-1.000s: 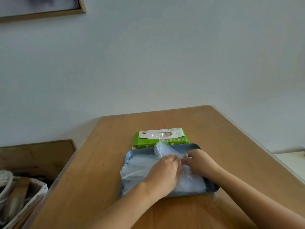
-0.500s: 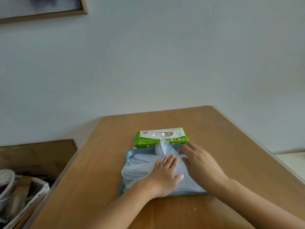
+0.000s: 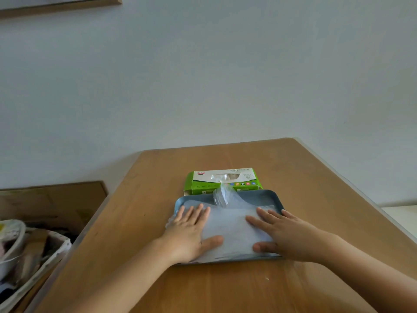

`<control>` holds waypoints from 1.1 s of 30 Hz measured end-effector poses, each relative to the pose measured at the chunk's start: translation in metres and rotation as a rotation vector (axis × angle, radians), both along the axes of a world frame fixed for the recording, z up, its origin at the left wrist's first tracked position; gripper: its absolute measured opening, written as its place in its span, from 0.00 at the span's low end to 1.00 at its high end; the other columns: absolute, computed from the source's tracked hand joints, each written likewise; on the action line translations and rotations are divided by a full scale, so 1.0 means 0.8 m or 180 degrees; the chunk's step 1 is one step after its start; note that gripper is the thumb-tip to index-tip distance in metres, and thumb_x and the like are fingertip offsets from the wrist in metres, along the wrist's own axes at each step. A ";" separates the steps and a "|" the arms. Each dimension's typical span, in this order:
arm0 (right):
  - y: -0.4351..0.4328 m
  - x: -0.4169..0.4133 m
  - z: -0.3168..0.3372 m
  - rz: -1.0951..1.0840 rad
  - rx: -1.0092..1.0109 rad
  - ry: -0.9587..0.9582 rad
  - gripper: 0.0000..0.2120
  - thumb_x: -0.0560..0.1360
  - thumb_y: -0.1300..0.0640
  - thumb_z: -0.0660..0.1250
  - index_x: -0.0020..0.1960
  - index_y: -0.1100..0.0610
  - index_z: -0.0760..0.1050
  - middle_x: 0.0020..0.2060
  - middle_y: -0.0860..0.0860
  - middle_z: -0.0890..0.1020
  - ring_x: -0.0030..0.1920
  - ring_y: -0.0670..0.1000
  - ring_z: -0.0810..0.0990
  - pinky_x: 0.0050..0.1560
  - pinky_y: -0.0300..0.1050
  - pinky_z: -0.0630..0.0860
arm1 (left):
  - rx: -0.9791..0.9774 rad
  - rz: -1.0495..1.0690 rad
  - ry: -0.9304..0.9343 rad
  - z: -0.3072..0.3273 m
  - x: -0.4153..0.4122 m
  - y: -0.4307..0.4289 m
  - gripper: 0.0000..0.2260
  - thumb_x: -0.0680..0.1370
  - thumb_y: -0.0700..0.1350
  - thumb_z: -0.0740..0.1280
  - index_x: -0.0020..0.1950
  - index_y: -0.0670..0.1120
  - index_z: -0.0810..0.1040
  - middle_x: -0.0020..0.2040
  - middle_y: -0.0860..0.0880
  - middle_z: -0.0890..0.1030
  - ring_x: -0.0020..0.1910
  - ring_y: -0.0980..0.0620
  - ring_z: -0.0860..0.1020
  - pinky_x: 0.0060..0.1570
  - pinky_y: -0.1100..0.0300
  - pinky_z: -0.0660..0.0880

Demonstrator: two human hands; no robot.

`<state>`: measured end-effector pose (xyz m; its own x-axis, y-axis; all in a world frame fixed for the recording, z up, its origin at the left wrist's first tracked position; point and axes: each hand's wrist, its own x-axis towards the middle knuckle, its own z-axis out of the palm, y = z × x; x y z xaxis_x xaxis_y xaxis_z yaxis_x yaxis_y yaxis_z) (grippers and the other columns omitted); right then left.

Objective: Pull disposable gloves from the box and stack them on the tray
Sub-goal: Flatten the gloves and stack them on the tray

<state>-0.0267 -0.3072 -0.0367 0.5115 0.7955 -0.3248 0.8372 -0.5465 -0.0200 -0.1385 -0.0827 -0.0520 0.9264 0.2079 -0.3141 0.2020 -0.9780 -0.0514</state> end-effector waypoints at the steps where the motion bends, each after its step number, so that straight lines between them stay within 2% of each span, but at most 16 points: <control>1: 0.001 0.000 0.001 0.0004 -0.0010 -0.0022 0.53 0.53 0.26 0.30 0.77 0.43 0.37 0.78 0.51 0.43 0.78 0.51 0.44 0.76 0.49 0.42 | 0.0170 0.0062 0.0067 0.004 -0.001 0.003 0.48 0.65 0.75 0.36 0.77 0.47 0.34 0.78 0.47 0.35 0.76 0.49 0.35 0.71 0.53 0.30; 4: 0.000 0.004 0.004 -0.0001 -0.0057 -0.0013 0.49 0.58 0.25 0.34 0.77 0.42 0.37 0.78 0.50 0.42 0.77 0.50 0.44 0.75 0.49 0.41 | 0.0557 0.0269 0.0325 0.018 -0.008 0.021 0.49 0.68 0.75 0.38 0.77 0.43 0.35 0.77 0.46 0.35 0.76 0.48 0.33 0.71 0.51 0.29; 6: -0.001 0.009 0.006 0.0044 -0.0060 -0.0013 0.41 0.70 0.27 0.45 0.77 0.42 0.39 0.78 0.49 0.43 0.77 0.49 0.46 0.75 0.49 0.41 | 0.0592 0.0215 0.0446 0.030 -0.012 0.036 0.45 0.72 0.74 0.46 0.78 0.46 0.37 0.77 0.47 0.34 0.75 0.47 0.31 0.71 0.51 0.30; 8: 0.000 0.011 0.013 0.0089 0.0017 0.0000 0.38 0.74 0.31 0.55 0.78 0.42 0.44 0.78 0.48 0.49 0.77 0.49 0.51 0.75 0.48 0.45 | 0.0331 0.0170 0.0508 0.044 -0.014 0.054 0.46 0.72 0.73 0.53 0.79 0.50 0.39 0.78 0.47 0.35 0.76 0.47 0.33 0.73 0.52 0.34; 10: 0.005 0.018 0.025 0.0081 0.0124 -0.0033 0.37 0.72 0.32 0.60 0.76 0.43 0.54 0.75 0.46 0.61 0.73 0.48 0.62 0.72 0.45 0.56 | -0.0168 0.0333 0.0407 0.061 -0.014 0.068 0.47 0.69 0.73 0.58 0.79 0.52 0.42 0.79 0.49 0.41 0.77 0.50 0.39 0.75 0.54 0.41; 12: 0.020 0.036 0.038 -0.0158 0.0529 0.0170 0.30 0.72 0.34 0.64 0.70 0.44 0.67 0.66 0.43 0.73 0.63 0.45 0.73 0.63 0.39 0.67 | -0.0621 0.0525 0.0070 0.074 -0.007 0.080 0.41 0.73 0.68 0.60 0.79 0.53 0.46 0.79 0.52 0.47 0.78 0.53 0.46 0.74 0.57 0.47; 13: 0.030 0.047 0.044 -0.0253 0.0803 0.0262 0.26 0.72 0.36 0.65 0.67 0.45 0.72 0.62 0.42 0.77 0.59 0.45 0.76 0.58 0.38 0.70 | -0.0738 0.0556 -0.0160 0.080 0.000 0.084 0.38 0.76 0.65 0.60 0.79 0.52 0.49 0.79 0.53 0.50 0.78 0.54 0.49 0.73 0.59 0.49; 15: 0.054 0.077 0.049 -0.0217 0.1269 0.0115 0.17 0.76 0.43 0.65 0.62 0.47 0.76 0.59 0.44 0.79 0.55 0.47 0.78 0.53 0.37 0.71 | -0.0847 0.0520 -0.0536 0.085 0.019 0.087 0.33 0.78 0.60 0.60 0.79 0.52 0.52 0.79 0.53 0.54 0.77 0.55 0.54 0.72 0.61 0.52; 17: 0.080 0.108 0.049 -0.0159 0.1632 -0.0034 0.12 0.78 0.51 0.64 0.60 0.49 0.78 0.57 0.47 0.80 0.53 0.48 0.78 0.48 0.37 0.68 | -0.1030 0.0471 -0.0788 0.085 0.043 0.082 0.29 0.80 0.56 0.61 0.78 0.51 0.55 0.78 0.53 0.58 0.75 0.54 0.60 0.69 0.63 0.58; 20: 0.119 0.144 0.039 -0.0175 0.1825 -0.0023 0.11 0.79 0.60 0.62 0.57 0.52 0.80 0.57 0.50 0.79 0.55 0.51 0.77 0.52 0.38 0.68 | -0.1302 0.0478 -0.0998 0.072 0.087 0.076 0.26 0.81 0.52 0.61 0.78 0.51 0.58 0.75 0.52 0.64 0.66 0.51 0.73 0.57 0.65 0.67; 22: 0.138 0.157 0.026 -0.0086 0.1736 0.0134 0.10 0.78 0.59 0.65 0.55 0.51 0.82 0.58 0.51 0.77 0.57 0.52 0.77 0.56 0.41 0.70 | -0.1327 0.0487 -0.1026 0.060 0.113 0.073 0.27 0.81 0.54 0.61 0.78 0.50 0.57 0.76 0.50 0.62 0.71 0.50 0.67 0.65 0.60 0.65; 24: 0.150 0.161 0.015 0.0027 0.1628 0.0212 0.11 0.76 0.56 0.69 0.57 0.51 0.81 0.60 0.50 0.76 0.58 0.51 0.75 0.57 0.39 0.67 | -0.1283 0.0485 -0.0916 0.046 0.132 0.072 0.29 0.81 0.56 0.59 0.79 0.49 0.54 0.78 0.49 0.56 0.76 0.51 0.57 0.72 0.57 0.55; 27: 0.157 0.166 0.000 -0.0060 0.1729 0.0228 0.12 0.74 0.52 0.70 0.57 0.48 0.81 0.60 0.49 0.74 0.55 0.47 0.71 0.55 0.38 0.65 | -0.1207 0.0470 -0.0729 0.028 0.147 0.070 0.31 0.81 0.58 0.57 0.79 0.48 0.50 0.79 0.47 0.48 0.78 0.50 0.47 0.74 0.55 0.46; 30: 0.161 0.164 -0.008 -0.0097 0.1924 0.0141 0.08 0.74 0.53 0.71 0.52 0.50 0.83 0.58 0.48 0.74 0.56 0.47 0.70 0.55 0.39 0.66 | -0.1169 0.0450 -0.0700 0.018 0.152 0.075 0.32 0.81 0.60 0.55 0.79 0.49 0.48 0.79 0.48 0.45 0.78 0.49 0.44 0.75 0.52 0.44; 33: 0.167 0.159 -0.012 0.0079 0.1919 -0.0052 0.06 0.75 0.58 0.68 0.49 0.56 0.84 0.56 0.49 0.73 0.54 0.47 0.71 0.50 0.33 0.63 | -0.1185 0.0438 -0.0718 0.014 0.153 0.079 0.32 0.80 0.61 0.55 0.79 0.51 0.47 0.79 0.48 0.44 0.78 0.49 0.44 0.75 0.51 0.44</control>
